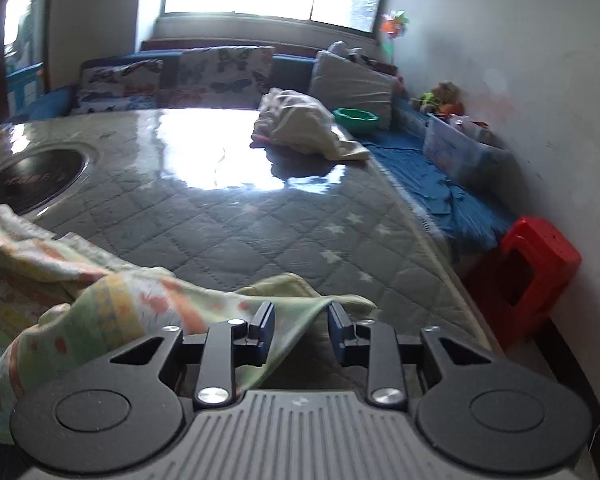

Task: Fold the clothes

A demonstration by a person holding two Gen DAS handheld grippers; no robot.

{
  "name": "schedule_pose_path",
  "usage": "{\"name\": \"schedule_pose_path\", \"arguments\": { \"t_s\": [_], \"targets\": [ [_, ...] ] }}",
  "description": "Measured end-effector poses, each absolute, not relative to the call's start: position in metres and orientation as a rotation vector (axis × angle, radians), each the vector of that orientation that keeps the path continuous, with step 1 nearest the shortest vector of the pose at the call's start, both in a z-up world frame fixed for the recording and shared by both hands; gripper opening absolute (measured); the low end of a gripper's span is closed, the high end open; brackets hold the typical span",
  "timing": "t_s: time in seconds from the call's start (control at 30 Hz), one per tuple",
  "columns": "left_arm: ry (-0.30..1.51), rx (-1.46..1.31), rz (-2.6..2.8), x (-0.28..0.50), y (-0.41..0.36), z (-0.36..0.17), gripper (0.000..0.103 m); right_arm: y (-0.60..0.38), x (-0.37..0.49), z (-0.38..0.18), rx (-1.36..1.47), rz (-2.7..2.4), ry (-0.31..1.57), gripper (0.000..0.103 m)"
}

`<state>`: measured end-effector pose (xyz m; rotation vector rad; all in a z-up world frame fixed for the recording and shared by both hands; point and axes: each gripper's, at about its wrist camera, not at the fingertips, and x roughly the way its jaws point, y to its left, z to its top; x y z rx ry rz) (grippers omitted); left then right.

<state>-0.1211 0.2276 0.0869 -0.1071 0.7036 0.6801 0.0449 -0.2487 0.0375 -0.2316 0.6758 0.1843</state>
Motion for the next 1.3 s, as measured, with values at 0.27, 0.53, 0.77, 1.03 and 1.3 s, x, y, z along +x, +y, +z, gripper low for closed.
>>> {"name": "schedule_pose_path", "arguments": {
  "t_s": [0.27, 0.53, 0.77, 1.03, 1.3],
  "targets": [
    [0.694, -0.287, 0.671, -0.121, 0.254, 0.097, 0.088, -0.251, 0.047, 0.072, -0.081, 0.256, 0.57, 0.045],
    [0.738, -0.729, 0.664, -0.147, 0.314, 0.066, 0.093, -0.193, 0.056, 0.043, -0.108, 0.464, 0.67, 0.046],
    [0.687, -0.788, 0.782, -0.175, 0.331, 0.055, 0.093, -0.168, 0.058, 0.029, -0.154, 0.502, 0.71, 0.049],
    [0.62, -0.811, 0.921, -0.205, 0.343, 0.047, 0.093, -0.165, 0.062, 0.008, -0.182, 0.481, 0.767, 0.053],
    [0.625, -0.519, 0.789, -0.171, 0.303, 0.069, 0.093, -0.164, 0.065, 0.005, -0.191, 0.485, 0.785, 0.055]
  ]
}}
